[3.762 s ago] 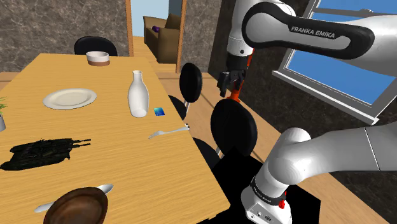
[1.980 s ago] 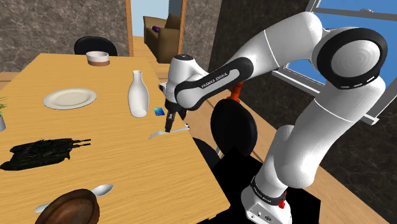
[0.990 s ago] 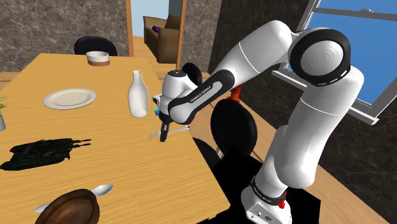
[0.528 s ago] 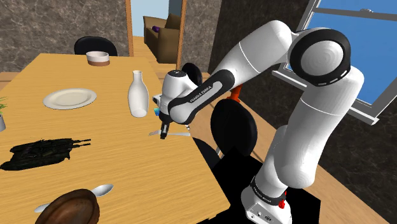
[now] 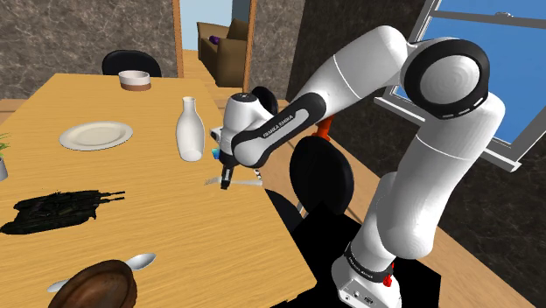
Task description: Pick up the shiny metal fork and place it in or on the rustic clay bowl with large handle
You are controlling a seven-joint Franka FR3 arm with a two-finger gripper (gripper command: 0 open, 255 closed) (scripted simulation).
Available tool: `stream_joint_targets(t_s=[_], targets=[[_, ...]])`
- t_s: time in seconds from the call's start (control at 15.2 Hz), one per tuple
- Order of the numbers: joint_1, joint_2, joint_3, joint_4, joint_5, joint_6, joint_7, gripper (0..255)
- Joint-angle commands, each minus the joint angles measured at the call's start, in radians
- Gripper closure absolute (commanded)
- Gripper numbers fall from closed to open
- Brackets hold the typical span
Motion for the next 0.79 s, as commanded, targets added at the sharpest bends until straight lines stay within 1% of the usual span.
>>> stream_joint_targets(t_s=[0.0, 0.73], targets=[[0.000, -0.018, 0.000, 0.009, 0.001, -0.028, -0.001, 255], [0.002, -0.121, 0.002, 0.063, 0.005, -0.184, -0.007, 255]])
